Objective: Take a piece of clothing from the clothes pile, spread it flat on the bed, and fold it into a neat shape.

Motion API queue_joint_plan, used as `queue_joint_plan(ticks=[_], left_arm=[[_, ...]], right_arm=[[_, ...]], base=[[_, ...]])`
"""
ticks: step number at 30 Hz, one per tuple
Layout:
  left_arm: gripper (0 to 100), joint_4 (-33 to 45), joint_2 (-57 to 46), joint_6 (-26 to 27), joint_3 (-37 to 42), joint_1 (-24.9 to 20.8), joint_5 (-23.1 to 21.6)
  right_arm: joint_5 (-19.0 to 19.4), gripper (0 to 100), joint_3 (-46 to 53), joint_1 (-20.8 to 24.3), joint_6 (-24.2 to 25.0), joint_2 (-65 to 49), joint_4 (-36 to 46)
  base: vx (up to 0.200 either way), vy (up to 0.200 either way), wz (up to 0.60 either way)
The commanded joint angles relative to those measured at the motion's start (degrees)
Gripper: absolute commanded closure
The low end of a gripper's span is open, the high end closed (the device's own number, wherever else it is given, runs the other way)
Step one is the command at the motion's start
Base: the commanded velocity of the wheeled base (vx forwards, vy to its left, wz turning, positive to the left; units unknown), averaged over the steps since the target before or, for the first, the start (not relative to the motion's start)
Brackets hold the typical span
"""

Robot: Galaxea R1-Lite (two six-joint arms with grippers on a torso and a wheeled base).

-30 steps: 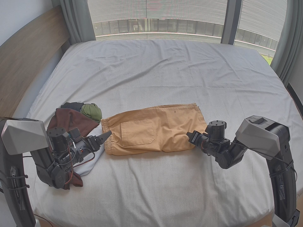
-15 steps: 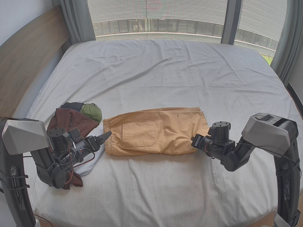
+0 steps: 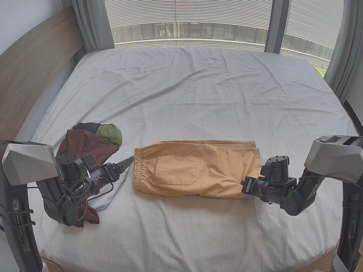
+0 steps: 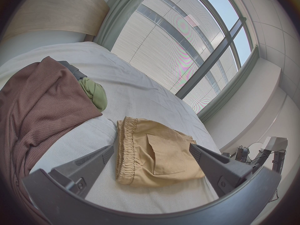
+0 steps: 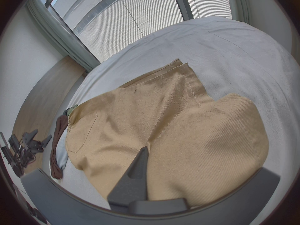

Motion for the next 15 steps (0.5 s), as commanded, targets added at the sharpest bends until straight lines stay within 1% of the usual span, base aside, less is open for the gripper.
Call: queue_joint_plan(ticks=[1, 6, 9, 14, 15], left_arm=[[0, -0.02, -0.04, -0.06, 0.08, -0.1, 0.01], [0, -0.02, -0.13, -0.06, 0.08, -0.1, 0.01], [0, -0.02, -0.13, 0.03, 0.17, -0.19, 0.01], [0, -0.02, -0.13, 0.12, 0.17, -0.28, 0.01], [0, -0.02, -0.13, 0.12, 0.26, -0.28, 0.01]], right_arm=[[0.02, 100, 6.26, -0.39, -0.68, -4.27, 0.02], [-0.07, 100, 12.32, -0.65, -3.32, -5.67, 0.02], [-0.42, 100, 13.29, -1.35, -3.32, -5.24, -0.07], [-0.78, 100, 13.64, -1.27, -3.05, -4.62, -0.42], [-0.86, 100, 13.91, -0.91, -3.05, -3.92, -2.35]], base=[[0.0, 0.0, 0.0], [0.0, 0.0, 0.0], [0.0, 0.0, 0.0], [0.0, 0.0, 0.0], [0.0, 0.0, 0.0]])
